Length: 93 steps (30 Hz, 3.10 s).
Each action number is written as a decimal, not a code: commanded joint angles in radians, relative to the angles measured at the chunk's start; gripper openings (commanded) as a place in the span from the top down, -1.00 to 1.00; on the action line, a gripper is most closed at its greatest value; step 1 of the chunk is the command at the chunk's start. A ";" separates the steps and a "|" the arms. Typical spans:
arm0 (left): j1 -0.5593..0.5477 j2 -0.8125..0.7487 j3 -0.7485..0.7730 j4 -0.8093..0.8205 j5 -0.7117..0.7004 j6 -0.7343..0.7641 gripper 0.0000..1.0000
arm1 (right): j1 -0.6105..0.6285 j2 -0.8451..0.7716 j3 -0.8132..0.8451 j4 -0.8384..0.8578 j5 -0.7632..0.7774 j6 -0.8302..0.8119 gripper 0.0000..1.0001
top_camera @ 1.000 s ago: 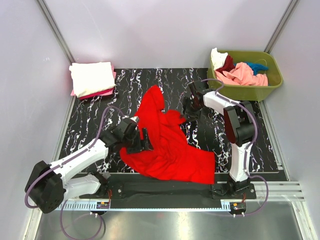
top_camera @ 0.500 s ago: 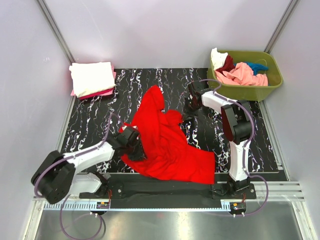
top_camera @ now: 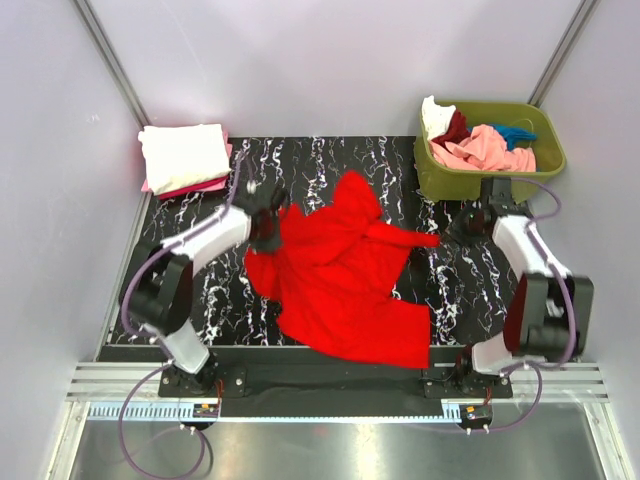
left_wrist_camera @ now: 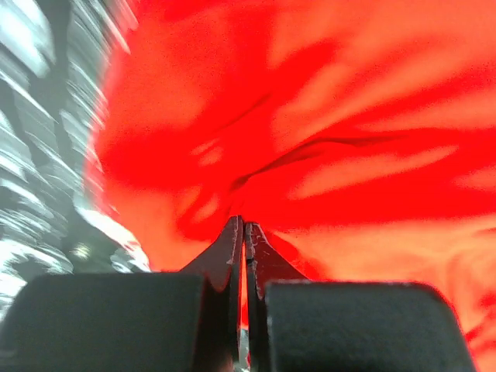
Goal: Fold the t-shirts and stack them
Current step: Flatten the tshirt out
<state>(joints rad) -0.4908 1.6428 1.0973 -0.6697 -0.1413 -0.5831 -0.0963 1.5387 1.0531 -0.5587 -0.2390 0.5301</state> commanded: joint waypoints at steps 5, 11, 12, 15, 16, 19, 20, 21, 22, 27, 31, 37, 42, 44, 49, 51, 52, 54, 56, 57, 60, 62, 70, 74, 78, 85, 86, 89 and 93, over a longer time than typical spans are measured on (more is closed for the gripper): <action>0.165 0.351 0.682 -0.246 -0.159 0.256 1.00 | 0.036 -0.272 -0.232 -0.041 0.009 0.105 1.00; 0.173 0.531 1.052 -0.352 -0.107 0.258 0.61 | 0.036 -0.255 -0.223 -0.038 -0.037 0.145 1.00; 0.173 0.537 1.068 -0.385 -0.106 0.246 0.45 | 0.036 -0.252 -0.220 -0.038 -0.039 0.154 1.00; 0.144 0.441 0.957 -0.351 -0.113 0.221 0.09 | 0.035 -0.250 -0.228 -0.021 -0.057 0.169 1.00; 0.132 0.333 0.820 -0.322 -0.125 0.218 -0.12 | 0.035 -0.246 -0.240 -0.004 -0.072 0.171 1.00; 0.078 0.098 0.553 -0.258 -0.176 0.186 -0.38 | 0.035 -0.227 -0.269 0.037 -0.106 0.185 1.00; 0.064 0.041 0.489 -0.251 -0.182 0.169 -0.40 | 0.035 -0.223 -0.278 0.046 -0.114 0.189 1.00; 0.039 -0.021 0.425 -0.231 -0.169 0.152 -0.38 | 0.035 -0.210 -0.289 0.066 -0.120 0.195 1.00; 0.022 -0.138 0.291 -0.216 -0.156 0.117 -0.34 | 0.035 -0.204 -0.294 0.074 -0.128 0.199 1.00; -0.132 -0.421 -0.072 -0.140 -0.054 -0.038 -0.18 | 0.035 -0.184 -0.301 0.100 -0.140 0.199 1.00; -0.228 -0.611 -0.340 -0.030 0.071 -0.180 -0.12 | 0.035 -0.195 -0.304 0.102 -0.138 0.199 1.00; -0.341 -0.695 -0.569 0.209 0.198 -0.317 -0.19 | 0.035 -0.215 -0.323 0.097 -0.140 0.192 1.00; -0.406 -0.635 -0.622 0.303 0.203 -0.382 -0.25 | 0.035 -0.223 -0.324 0.088 -0.143 0.185 1.00; -0.433 -0.614 -0.617 0.298 0.189 -0.391 -0.26 | 0.035 -0.226 -0.320 0.082 -0.135 0.177 1.00; -0.515 -0.542 -0.602 0.259 0.151 -0.452 -0.25 | 0.035 -0.221 -0.317 0.082 -0.134 0.173 1.00; -0.545 -0.520 -0.593 0.207 0.120 -0.489 -0.25 | 0.035 -0.221 -0.321 0.083 -0.135 0.174 1.00; -0.555 -0.517 -0.591 0.197 0.112 -0.503 -0.25 | 0.035 -0.221 -0.323 0.085 -0.135 0.173 1.00; -0.584 -0.509 -0.593 0.186 0.094 -0.537 -0.25 | 0.035 -0.223 -0.331 0.091 -0.134 0.173 1.00; -0.600 -0.495 -0.590 0.185 0.080 -0.550 -0.25 | 0.035 -0.219 -0.334 0.094 -0.137 0.174 1.00; -0.601 -0.479 -0.585 0.188 0.068 -0.558 -0.25 | 0.035 -0.218 -0.337 0.098 -0.138 0.174 1.00; -0.606 -0.433 -0.565 0.197 0.066 -0.566 -0.24 | 0.035 -0.216 -0.337 0.103 -0.146 0.174 1.00; -0.618 -0.408 -0.548 0.185 0.056 -0.569 -0.21 | 0.035 -0.219 -0.337 0.098 -0.145 0.169 1.00; -0.626 -0.330 -0.478 0.159 -0.027 -0.572 -0.06 | 0.035 -0.229 -0.346 0.106 -0.154 0.169 1.00; -0.621 -0.293 -0.430 0.108 -0.056 -0.551 -0.01 | 0.035 -0.230 -0.354 0.109 -0.157 0.166 1.00; -0.605 -0.217 -0.354 0.094 -0.070 -0.499 0.33 | 0.035 -0.223 -0.363 0.125 -0.161 0.169 1.00; -0.589 -0.144 -0.359 0.165 -0.034 -0.472 1.00 | 0.035 -0.218 -0.357 0.120 -0.161 0.156 1.00; -0.589 -0.143 -0.356 0.162 -0.034 -0.472 1.00 | 0.035 -0.215 -0.357 0.121 -0.161 0.156 1.00; -0.589 -0.182 -0.335 0.119 -0.055 -0.459 1.00 | 0.035 -0.215 -0.351 0.122 -0.172 0.160 1.00; -0.586 -0.293 -0.268 -0.008 -0.109 -0.423 1.00 | 0.035 -0.247 -0.320 0.088 -0.198 0.165 1.00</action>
<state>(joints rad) -1.1091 1.4460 0.7410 -0.6861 -0.0593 -1.0496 -0.0589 1.3312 0.6922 -0.4614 -0.3965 0.7040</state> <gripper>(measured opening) 0.023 0.011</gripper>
